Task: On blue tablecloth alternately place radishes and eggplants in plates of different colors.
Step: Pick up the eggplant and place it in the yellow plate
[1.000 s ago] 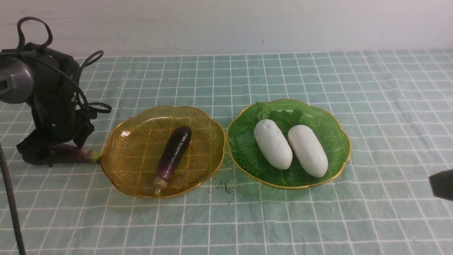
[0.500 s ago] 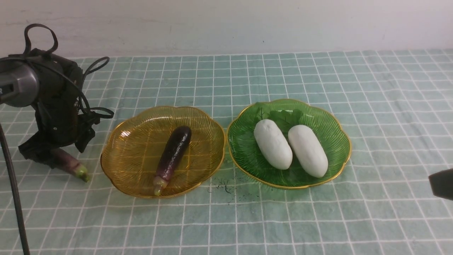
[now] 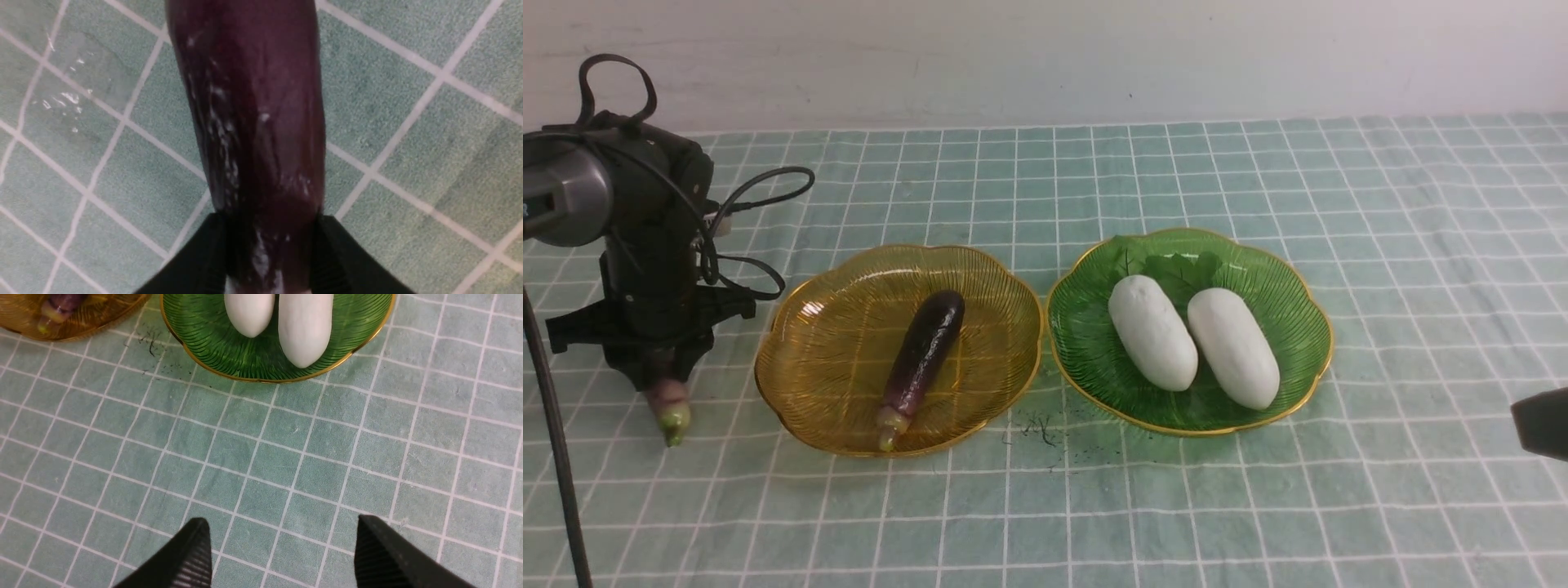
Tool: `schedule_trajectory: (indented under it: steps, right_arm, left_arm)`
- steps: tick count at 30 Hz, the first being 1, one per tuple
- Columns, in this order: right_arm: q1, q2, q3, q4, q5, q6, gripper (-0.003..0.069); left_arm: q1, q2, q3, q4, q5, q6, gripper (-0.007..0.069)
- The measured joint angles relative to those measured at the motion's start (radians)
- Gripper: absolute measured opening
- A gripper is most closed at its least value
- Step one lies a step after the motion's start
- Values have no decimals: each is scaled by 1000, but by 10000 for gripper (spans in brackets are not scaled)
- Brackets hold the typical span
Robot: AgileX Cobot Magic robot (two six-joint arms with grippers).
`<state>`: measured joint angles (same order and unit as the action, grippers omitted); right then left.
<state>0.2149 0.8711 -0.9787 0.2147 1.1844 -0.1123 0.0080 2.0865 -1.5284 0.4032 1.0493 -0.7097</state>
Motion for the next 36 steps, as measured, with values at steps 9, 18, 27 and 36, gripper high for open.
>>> schedule_trajectory:
  steps: [9, 18, 27, 36]
  right_arm:
    - [0, 0, 0, 0, -2, 0, 432]
    - [0, 0, 0, 0, -32, 0, 432]
    - [0, 0, 0, 0, -19, -3, 427]
    - [0, 0, 0, -63, 72, -18, 201]
  left_arm:
    - [-1, -80, -36, -8, 45, 236, 237]
    - [-98, -255, -69, -132, 114, 479, 237]
    - [-243, -195, -69, -251, 131, 685, 237]
    - [-294, -92, -69, -238, 129, 686, 246]
